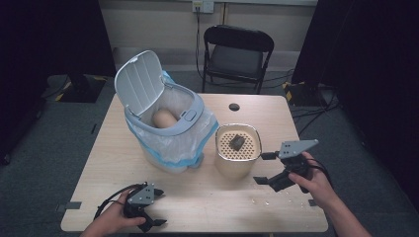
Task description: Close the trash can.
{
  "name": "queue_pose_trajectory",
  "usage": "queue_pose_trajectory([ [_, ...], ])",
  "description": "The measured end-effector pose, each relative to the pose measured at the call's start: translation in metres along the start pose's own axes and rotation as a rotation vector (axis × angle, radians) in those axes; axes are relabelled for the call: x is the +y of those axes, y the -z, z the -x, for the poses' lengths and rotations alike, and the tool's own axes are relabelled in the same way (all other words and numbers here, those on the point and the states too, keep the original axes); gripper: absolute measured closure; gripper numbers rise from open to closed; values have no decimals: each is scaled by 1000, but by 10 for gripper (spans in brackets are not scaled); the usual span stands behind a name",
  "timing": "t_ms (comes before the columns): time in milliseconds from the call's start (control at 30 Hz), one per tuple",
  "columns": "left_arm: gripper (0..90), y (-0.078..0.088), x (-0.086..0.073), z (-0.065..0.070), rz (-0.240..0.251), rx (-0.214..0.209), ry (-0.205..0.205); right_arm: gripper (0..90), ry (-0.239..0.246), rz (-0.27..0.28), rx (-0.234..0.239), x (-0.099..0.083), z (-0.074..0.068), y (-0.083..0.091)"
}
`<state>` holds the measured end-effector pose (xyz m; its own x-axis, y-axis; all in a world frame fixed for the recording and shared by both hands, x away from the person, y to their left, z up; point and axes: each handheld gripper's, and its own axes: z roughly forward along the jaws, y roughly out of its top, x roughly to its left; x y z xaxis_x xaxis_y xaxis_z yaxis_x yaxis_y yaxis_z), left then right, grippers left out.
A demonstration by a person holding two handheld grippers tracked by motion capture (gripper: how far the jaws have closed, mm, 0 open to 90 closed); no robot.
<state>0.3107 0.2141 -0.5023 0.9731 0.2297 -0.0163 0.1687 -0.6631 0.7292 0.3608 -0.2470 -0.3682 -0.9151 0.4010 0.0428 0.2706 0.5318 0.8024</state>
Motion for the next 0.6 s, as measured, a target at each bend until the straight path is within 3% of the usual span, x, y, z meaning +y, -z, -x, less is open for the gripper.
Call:
queue_pose_trajectory([
  [200, 58, 0, 0, 0, 1, 0, 0, 144, -12, -6, -23, -18, -1, 9],
  [600, 58, 0, 0, 0, 3, 0, 1, 145, -47, -56, -37, -62, 1, -5],
])
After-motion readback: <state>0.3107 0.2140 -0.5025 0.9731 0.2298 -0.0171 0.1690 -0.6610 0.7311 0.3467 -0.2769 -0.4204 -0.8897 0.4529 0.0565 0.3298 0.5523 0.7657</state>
